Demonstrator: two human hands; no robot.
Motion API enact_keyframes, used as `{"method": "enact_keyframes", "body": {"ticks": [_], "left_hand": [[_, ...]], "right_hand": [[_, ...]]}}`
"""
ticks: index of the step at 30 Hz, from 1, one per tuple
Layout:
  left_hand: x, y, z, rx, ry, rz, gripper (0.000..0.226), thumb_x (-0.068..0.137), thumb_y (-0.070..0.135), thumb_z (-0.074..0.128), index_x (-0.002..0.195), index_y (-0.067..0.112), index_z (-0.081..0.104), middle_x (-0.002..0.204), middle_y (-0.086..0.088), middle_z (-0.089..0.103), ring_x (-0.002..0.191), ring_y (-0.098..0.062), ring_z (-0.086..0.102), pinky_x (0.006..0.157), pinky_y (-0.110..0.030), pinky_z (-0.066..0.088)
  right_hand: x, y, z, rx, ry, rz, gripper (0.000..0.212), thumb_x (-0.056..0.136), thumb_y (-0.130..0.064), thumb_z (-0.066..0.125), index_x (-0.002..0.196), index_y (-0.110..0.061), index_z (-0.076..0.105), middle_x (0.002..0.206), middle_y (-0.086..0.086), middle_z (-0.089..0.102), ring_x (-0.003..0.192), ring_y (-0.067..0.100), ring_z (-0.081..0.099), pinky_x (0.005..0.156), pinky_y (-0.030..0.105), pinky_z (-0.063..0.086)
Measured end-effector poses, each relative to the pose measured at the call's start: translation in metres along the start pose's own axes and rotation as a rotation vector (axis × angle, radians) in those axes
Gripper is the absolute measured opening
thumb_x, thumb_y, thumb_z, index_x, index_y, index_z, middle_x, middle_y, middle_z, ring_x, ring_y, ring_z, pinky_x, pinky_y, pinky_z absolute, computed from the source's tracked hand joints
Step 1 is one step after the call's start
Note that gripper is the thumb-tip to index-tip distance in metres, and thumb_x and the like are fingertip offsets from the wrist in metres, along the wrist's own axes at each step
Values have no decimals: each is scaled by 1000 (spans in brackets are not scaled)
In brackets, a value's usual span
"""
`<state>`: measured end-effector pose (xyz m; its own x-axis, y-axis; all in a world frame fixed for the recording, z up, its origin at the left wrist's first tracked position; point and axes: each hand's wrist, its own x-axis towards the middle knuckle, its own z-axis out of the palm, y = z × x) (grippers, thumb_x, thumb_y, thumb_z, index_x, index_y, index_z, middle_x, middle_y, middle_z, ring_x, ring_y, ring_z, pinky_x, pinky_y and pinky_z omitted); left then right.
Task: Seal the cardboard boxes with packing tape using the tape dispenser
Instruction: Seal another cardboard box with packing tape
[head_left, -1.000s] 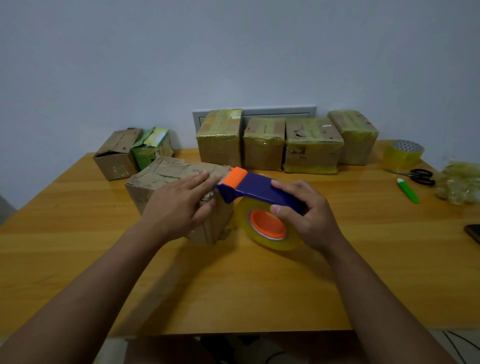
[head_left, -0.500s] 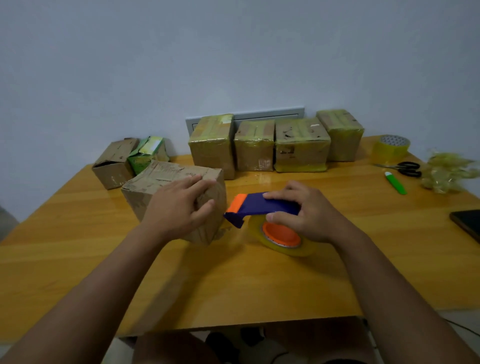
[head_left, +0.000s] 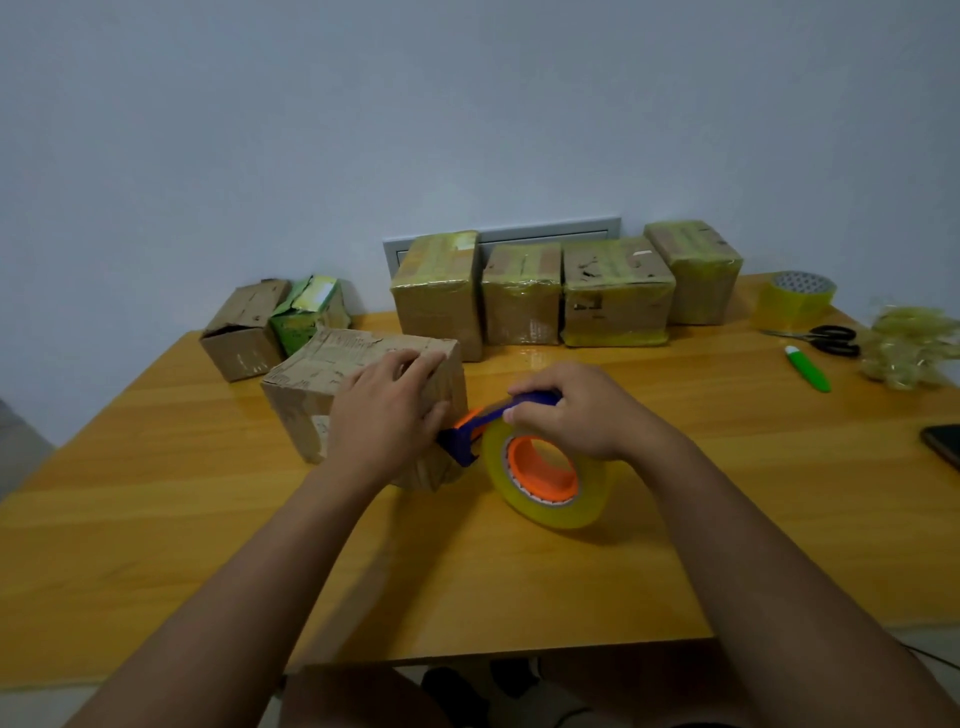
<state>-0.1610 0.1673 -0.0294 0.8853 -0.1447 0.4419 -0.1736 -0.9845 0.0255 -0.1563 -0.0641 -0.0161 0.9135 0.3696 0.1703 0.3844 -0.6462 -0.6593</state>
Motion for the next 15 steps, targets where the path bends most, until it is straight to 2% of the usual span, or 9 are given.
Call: {"method": "enact_keyframes", "body": {"ticks": [4, 7, 11, 15], "left_hand": [[-2, -4, -7, -27, -41, 15, 60, 88, 48, 61, 143, 35, 42, 142, 0, 45, 129, -24, 41, 100, -46, 38], [-9, -15, -14, -49, -46, 17, 56, 89, 40, 64, 142, 36, 44, 143, 0, 42, 127, -26, 36, 99, -44, 36], [-20, -26, -18, -41, -50, 15, 55, 91, 30, 61, 142, 31, 42, 142, 2, 45, 125, -22, 42, 100, -40, 37], [-23, -22, -11, 51, 12, -35, 58, 87, 44, 65, 136, 20, 48, 136, -5, 52, 120, -26, 51, 95, -42, 44]], "right_hand": [[-9, 1, 3, 17, 60, -13, 38, 86, -41, 67, 121, -26, 68, 102, -16, 60, 90, 1, 53, 70, 13, 38], [-18, 12, 2, 98, 164, 30, 36, 85, -37, 71, 119, -27, 68, 92, -25, 51, 85, -3, 51, 67, 14, 36], [-28, 25, 3, 251, 294, 85, 36, 82, -32, 75, 117, -24, 71, 98, -13, 60, 92, 6, 58, 70, 17, 40], [-29, 22, 11, 225, 367, 78, 40, 81, -32, 76, 120, -25, 68, 96, -9, 58, 84, 5, 56, 64, 11, 39]]}}
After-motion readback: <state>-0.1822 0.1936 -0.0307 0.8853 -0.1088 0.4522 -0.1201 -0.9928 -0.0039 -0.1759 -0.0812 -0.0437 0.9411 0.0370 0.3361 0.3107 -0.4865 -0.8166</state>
